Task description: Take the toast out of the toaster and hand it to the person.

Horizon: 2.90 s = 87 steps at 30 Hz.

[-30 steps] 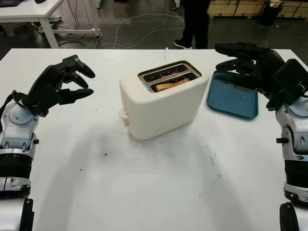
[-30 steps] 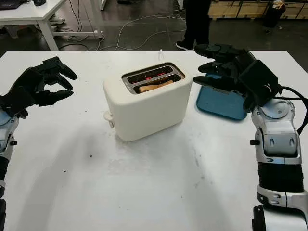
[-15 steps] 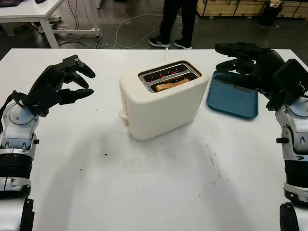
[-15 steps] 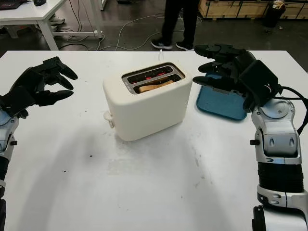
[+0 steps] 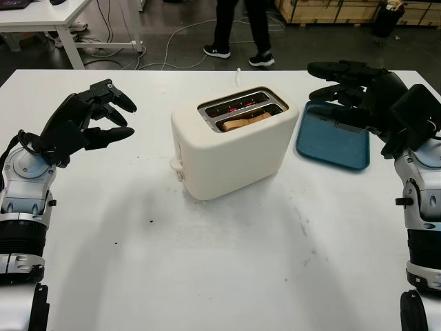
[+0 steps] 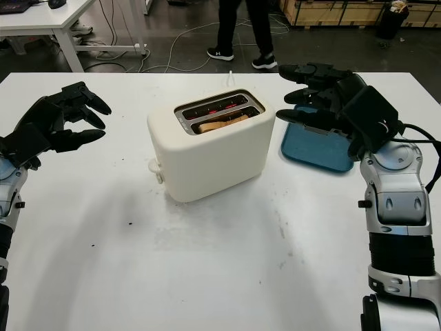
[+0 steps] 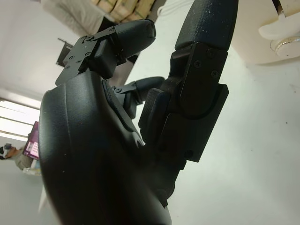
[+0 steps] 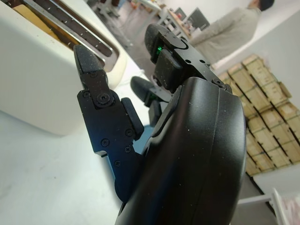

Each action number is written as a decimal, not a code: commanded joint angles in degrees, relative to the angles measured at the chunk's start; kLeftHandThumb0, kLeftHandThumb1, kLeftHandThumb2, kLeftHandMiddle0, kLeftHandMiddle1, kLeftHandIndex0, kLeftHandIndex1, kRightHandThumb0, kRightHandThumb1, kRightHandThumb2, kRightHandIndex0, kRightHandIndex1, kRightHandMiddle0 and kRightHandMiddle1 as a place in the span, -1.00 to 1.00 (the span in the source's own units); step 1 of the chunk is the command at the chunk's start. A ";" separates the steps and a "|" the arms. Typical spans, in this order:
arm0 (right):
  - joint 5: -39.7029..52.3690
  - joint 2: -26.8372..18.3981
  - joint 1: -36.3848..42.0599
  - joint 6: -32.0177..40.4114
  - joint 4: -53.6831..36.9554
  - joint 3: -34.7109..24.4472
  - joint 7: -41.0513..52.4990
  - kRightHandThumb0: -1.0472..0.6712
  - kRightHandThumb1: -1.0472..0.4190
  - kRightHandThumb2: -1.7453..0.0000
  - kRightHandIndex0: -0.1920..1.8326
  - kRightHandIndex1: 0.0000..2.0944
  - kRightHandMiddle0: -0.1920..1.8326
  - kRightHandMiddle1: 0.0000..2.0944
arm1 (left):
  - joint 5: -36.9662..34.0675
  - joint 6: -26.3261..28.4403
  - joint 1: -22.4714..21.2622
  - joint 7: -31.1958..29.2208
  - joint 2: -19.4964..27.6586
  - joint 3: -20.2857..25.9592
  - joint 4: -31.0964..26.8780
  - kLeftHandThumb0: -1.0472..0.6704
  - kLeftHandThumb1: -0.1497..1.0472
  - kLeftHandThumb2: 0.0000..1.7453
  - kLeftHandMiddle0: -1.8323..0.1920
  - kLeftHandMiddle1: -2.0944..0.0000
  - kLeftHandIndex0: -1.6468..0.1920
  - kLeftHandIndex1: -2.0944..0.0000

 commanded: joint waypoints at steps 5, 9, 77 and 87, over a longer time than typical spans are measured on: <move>0.01 0.07 -0.03 -0.64 0.05 -0.08 -0.41 -0.18 -0.61 1.00 -0.52 -0.09 -0.15 -0.97 | -0.09 -0.42 -0.77 0.38 -0.28 0.30 -0.23 -1.00 0.79 -0.89 0.51 -0.43 0.48 -0.33; 0.28 0.29 -0.04 -0.47 0.03 -0.21 -0.46 -0.17 -0.61 1.00 -0.52 -0.09 -0.15 -0.96 | -0.30 -0.05 -0.69 0.35 -0.34 0.40 -0.33 -1.00 0.79 -0.91 0.51 -0.42 0.47 -0.32; 0.04 0.04 0.03 0.56 -0.61 0.12 -0.44 -0.19 -0.62 1.00 -0.53 -0.09 -0.16 -0.97 | -0.13 -0.66 -0.64 0.40 -0.18 0.37 0.14 -1.00 0.79 -0.90 0.51 -0.42 0.48 -0.33; -0.16 -0.02 -0.03 0.03 -0.50 0.25 -0.40 -0.16 -0.62 1.00 -0.52 -0.09 -0.16 -0.96 | -0.38 -0.76 -0.81 0.27 -0.32 0.44 0.53 -1.00 0.79 -0.90 0.50 -0.42 0.47 -0.33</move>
